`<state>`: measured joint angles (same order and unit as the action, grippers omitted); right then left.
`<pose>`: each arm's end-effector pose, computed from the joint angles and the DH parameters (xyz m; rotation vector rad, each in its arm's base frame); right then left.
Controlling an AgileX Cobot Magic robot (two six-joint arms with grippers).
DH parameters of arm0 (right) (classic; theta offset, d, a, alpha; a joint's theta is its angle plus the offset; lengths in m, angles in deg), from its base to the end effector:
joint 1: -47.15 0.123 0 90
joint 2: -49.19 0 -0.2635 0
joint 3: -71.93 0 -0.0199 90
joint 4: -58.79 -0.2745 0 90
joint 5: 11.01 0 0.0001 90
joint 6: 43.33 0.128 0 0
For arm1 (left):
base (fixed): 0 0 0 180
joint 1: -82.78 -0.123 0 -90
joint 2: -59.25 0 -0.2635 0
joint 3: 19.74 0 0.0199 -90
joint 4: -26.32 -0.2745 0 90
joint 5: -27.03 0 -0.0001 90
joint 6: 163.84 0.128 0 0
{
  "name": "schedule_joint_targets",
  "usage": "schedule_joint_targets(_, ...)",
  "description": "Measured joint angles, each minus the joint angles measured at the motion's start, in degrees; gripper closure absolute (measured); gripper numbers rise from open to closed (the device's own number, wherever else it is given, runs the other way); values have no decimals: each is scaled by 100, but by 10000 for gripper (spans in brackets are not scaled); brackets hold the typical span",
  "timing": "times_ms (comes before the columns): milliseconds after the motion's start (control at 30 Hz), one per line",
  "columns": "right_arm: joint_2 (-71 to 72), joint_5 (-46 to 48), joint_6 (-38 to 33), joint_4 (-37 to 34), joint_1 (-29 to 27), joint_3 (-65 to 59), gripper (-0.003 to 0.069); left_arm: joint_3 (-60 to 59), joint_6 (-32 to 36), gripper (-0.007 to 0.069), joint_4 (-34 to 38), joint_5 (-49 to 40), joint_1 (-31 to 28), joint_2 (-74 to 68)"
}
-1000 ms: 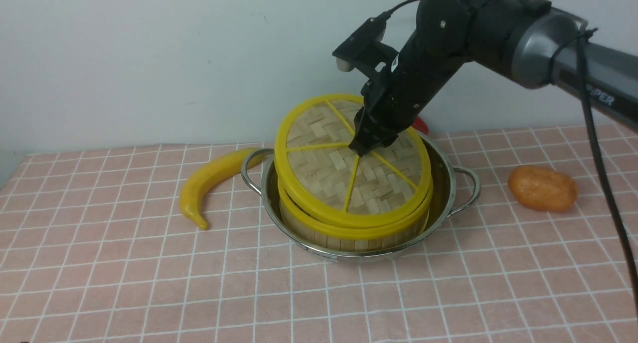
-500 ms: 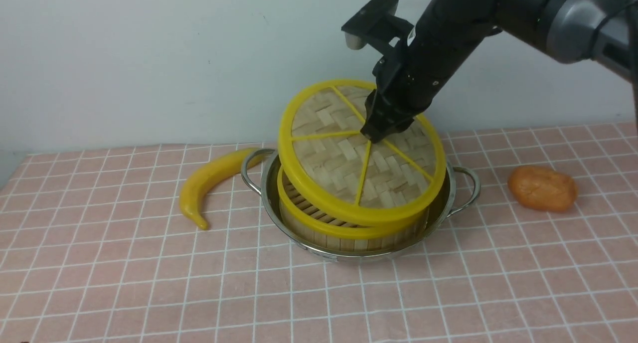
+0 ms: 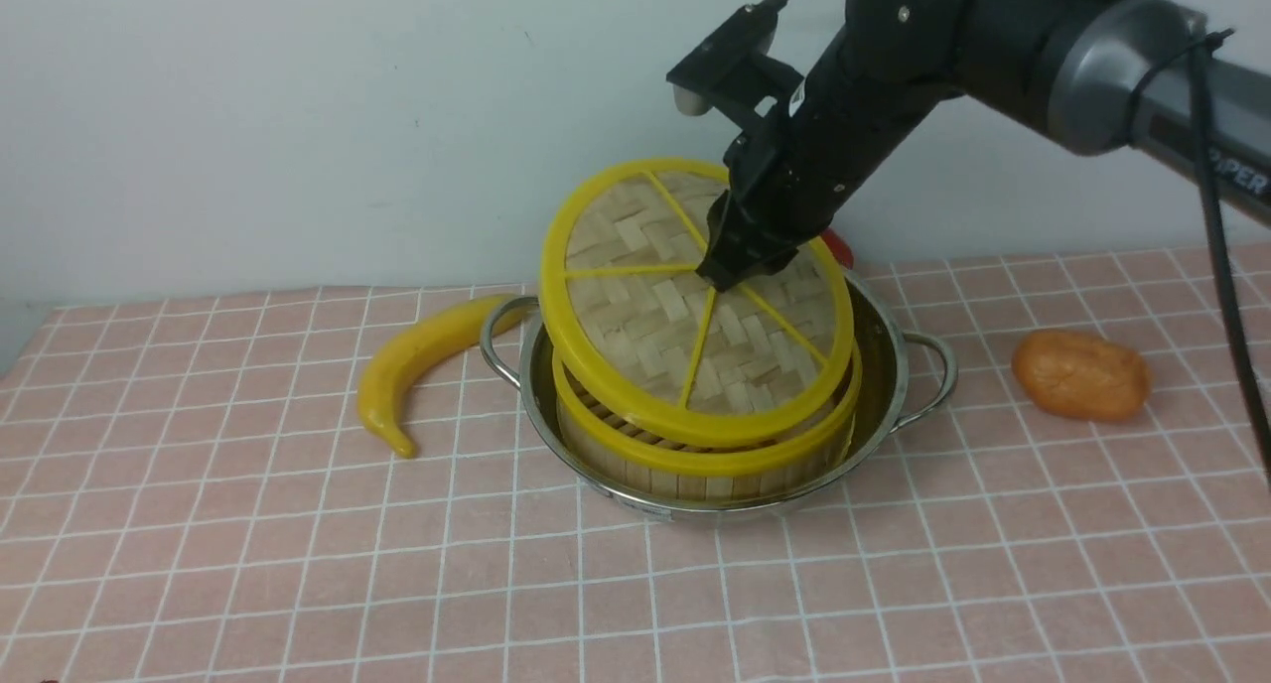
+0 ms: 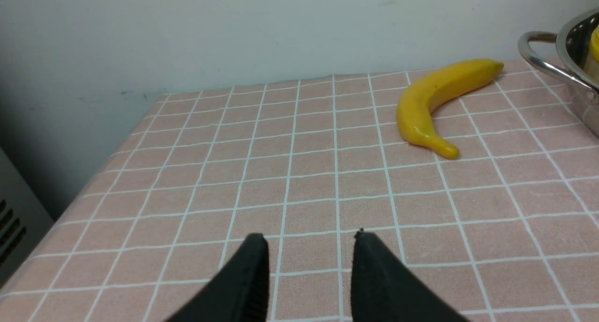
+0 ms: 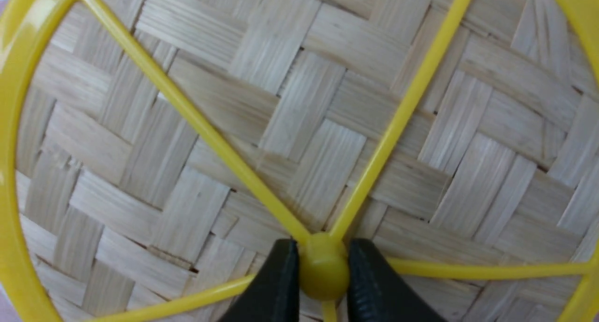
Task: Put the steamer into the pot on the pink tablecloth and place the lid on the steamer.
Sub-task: 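Place the bamboo steamer lid onto the steamer basket in the pot with the right gripper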
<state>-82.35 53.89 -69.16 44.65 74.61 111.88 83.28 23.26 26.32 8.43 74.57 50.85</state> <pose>0.4313 0.2560 0.2186 -1.1467 2.4625 0.3427 0.1341 0.0194 0.1724 -0.0176 1.8188 0.1894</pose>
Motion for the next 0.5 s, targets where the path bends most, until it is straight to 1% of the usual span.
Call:
schedule_joint_targets(267, -13, 40, 0, -12, 0, 0, 513, 0, 0, 382, 0, 0, 0, 0)
schedule_joint_targets(500, 415, 535, 144, 122, 0, 3, 513, 0, 0, 382, 0, 0, 0, 0)
